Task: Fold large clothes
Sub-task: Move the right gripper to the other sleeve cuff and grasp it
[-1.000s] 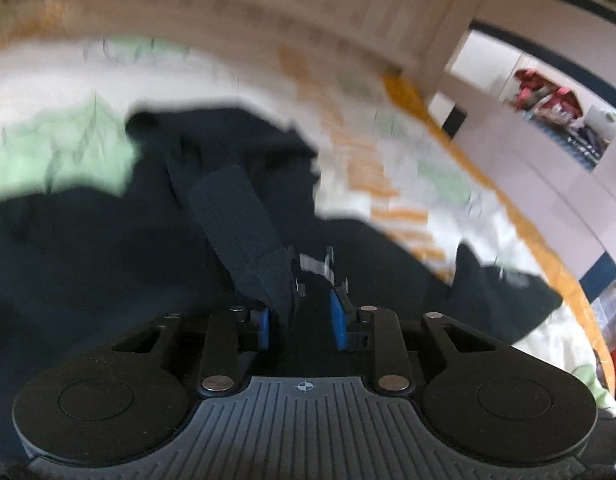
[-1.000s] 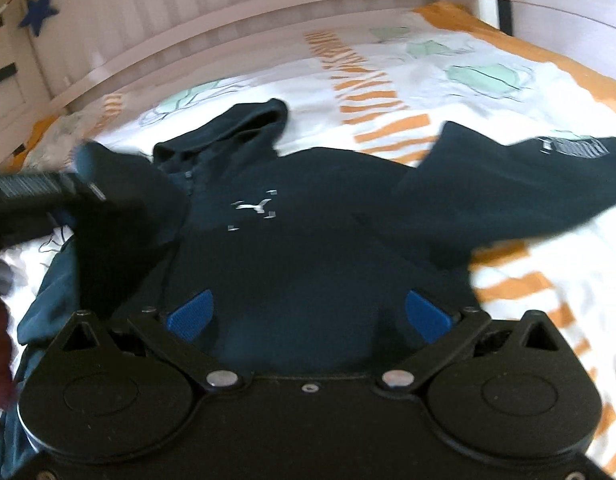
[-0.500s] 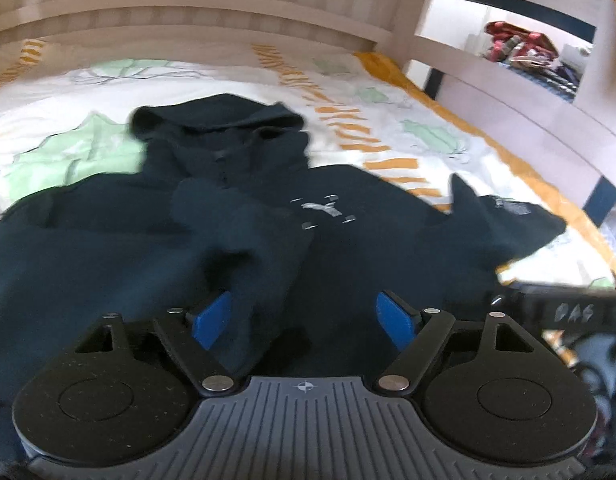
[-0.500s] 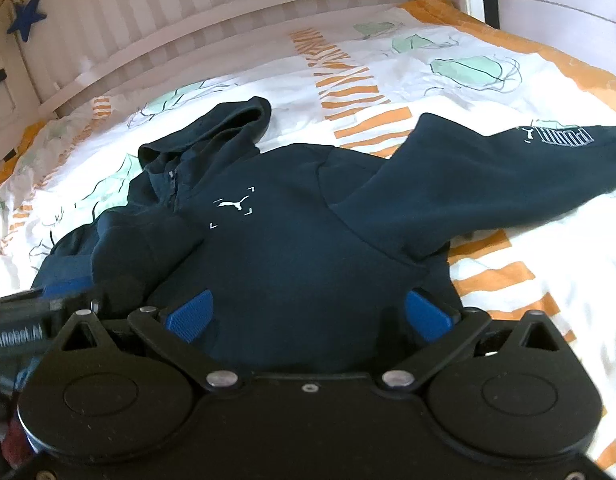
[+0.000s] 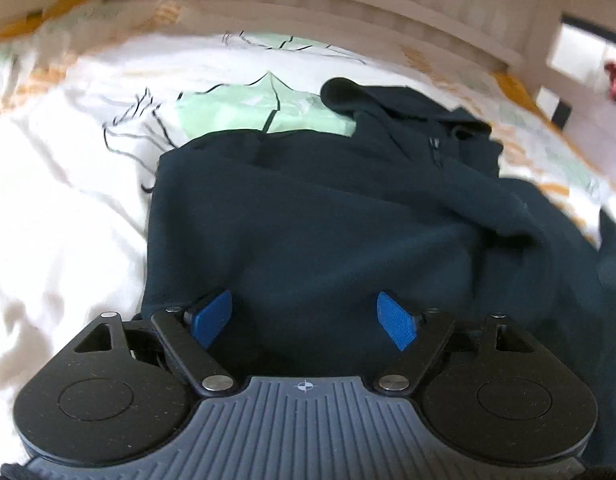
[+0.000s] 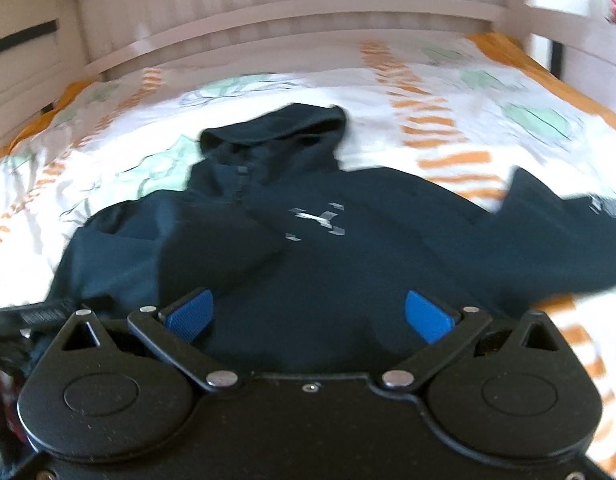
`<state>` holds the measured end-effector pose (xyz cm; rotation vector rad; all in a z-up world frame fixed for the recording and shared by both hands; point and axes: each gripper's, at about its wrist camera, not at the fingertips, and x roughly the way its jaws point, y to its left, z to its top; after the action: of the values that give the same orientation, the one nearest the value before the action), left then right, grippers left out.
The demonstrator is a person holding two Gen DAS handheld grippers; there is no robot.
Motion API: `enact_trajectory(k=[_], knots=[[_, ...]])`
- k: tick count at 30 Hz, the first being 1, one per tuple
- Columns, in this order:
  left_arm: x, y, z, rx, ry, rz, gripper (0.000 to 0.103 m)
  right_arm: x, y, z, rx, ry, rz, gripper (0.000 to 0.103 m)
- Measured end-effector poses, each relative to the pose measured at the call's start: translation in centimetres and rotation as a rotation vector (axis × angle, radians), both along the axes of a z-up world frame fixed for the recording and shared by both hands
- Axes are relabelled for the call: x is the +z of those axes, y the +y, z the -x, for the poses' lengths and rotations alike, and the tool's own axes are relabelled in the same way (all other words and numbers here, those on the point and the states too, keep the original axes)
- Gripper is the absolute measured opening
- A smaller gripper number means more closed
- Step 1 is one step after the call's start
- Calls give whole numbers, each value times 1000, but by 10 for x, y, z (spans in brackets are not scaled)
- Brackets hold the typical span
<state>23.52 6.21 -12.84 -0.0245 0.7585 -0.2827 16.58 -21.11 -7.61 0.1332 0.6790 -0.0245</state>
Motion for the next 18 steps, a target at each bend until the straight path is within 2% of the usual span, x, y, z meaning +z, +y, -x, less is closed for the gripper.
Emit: enact_trajectory(k=[3,11,15,18], knots=[[-3,-9,5,-5,-29,-40,87,-3,23,-17,47,0,33,102],[-10,-3,7,-2,-46,-23,88,-26,60,-50,99,43,114,102],[-10,-2,7,0,-48,-16,88,-31,47,-51,26,53,142,102],[-11,-1,7,-1,-49,-11,89,-31,18,-40,-20,61,61,102]])
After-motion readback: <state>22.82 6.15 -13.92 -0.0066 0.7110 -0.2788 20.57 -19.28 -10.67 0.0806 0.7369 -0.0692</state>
